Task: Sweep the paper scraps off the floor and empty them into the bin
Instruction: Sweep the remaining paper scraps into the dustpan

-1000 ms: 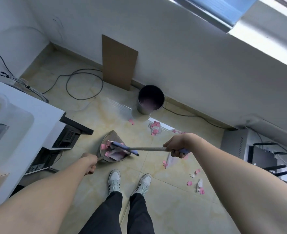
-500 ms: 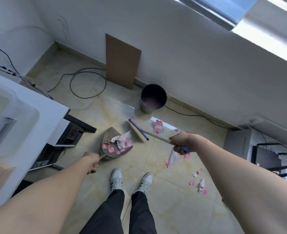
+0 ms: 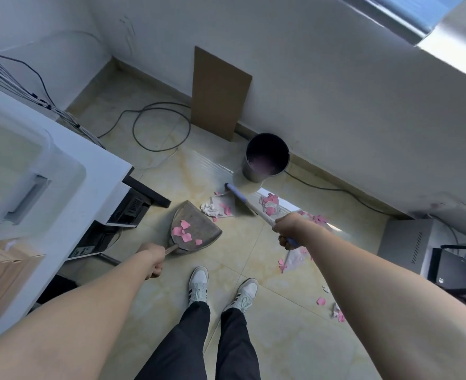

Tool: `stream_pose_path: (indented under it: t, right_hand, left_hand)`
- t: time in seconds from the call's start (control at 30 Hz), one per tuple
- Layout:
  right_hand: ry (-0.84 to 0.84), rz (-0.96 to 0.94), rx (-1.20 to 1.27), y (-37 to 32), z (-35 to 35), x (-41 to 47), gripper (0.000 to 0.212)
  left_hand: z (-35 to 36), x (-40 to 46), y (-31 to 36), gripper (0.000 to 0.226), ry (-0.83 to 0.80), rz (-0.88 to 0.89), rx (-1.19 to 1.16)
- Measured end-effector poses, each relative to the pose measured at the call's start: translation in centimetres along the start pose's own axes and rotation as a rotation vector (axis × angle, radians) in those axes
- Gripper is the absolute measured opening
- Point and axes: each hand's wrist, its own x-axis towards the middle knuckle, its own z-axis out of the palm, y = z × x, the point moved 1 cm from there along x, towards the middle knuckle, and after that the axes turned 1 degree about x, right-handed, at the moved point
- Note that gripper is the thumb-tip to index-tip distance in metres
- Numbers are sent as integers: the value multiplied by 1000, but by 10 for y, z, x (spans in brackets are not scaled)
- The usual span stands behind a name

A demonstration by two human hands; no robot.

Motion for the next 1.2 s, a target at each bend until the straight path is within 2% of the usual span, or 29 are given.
stream_pose_path:
  t: [0.13,0.43,0.53,0.73,1.2]
  right_hand:
    - [-31,43,-81,6,9,0,37]
    - [-213,-29,-521,17,-3,-45,47]
    - [-192,-69,-659,21,-4,-56,50]
    - [-108,-129,-782,11,-11,-63,52]
    - [1,-104,-799,20,-58,-68,52]
  left_hand:
    - [-1,3,3,28,6,-11,-20]
    - [9,-3,9,34,-4,-31,-167]
    - [13,-5,12,35,11,-39,-239]
    - [14,-4,15,35,25,-57,-346]
    - [24,-17,17,33,74,-50,-354]
